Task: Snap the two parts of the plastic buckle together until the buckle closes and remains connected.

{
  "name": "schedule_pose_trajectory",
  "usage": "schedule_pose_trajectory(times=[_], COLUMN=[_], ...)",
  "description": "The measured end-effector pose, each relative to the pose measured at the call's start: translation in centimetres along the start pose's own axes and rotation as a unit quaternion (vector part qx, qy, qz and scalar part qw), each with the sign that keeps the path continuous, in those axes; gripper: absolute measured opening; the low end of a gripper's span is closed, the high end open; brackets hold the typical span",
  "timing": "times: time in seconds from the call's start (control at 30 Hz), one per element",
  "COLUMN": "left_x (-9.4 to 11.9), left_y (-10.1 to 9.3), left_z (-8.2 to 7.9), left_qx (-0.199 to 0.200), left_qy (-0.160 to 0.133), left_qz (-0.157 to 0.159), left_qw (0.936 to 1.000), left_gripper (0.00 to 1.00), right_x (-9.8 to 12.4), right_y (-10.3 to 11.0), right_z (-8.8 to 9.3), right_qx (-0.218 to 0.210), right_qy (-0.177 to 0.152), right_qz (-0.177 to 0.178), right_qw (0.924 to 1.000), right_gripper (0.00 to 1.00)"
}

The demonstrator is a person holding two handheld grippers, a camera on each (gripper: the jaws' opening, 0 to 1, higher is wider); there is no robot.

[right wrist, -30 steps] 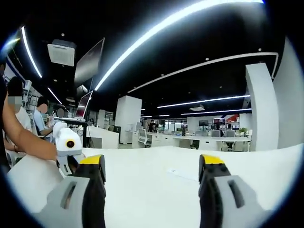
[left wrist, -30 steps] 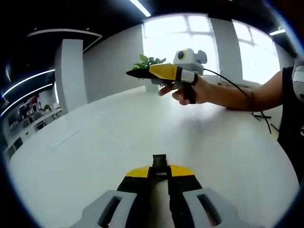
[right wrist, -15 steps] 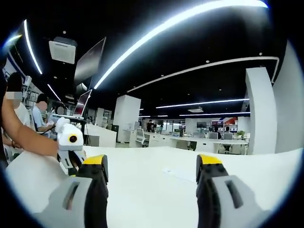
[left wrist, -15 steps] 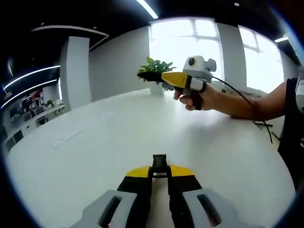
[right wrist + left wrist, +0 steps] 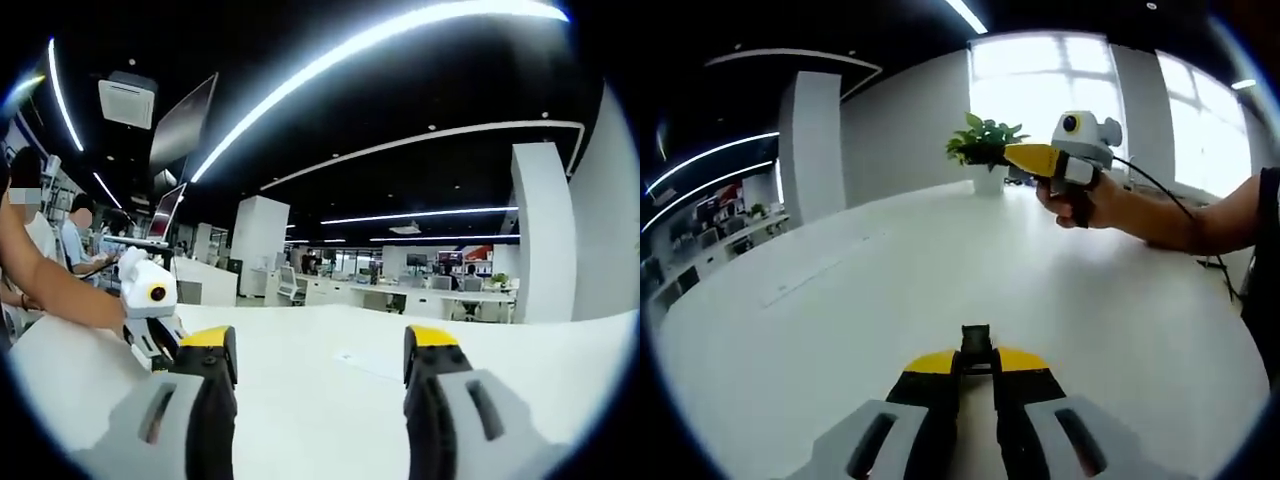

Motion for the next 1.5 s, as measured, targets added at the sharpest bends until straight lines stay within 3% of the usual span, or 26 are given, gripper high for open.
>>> schedule_pose_trajectory(times=[0.47,1.5], left_x=[-1.1,-3.1], left_y=[3.3,5.7], left_z=[-0.8,-1.2], left_qx=[0.013,0.018], left_qy=[-0.003,0.015], left_qz=[-0.032,-0.043], left_qw=[0.9994,0.9988], left_gripper=[0.1,0.1], right_x=[0.0,0.0], right_y=[-0.6,-1.2], right_z=[0.8,1.2], right_qx=[-0.01,-0.018], right_qy=[0.014,0.022], right_qz=[0.007,0.013], right_qw=[0.9998,0.9995], right_gripper=[0.65,0.63])
Point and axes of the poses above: the point that each gripper's makers call its tool centre point, and the gripper's own axes: x roughly backward along the fingers, y roughly to its left, z roughly out of its underside, the point moved 1 cm from there along x, roughly backward along the fingers, and after that the axes turned 2 degrees about z, right-handed, at the moved point
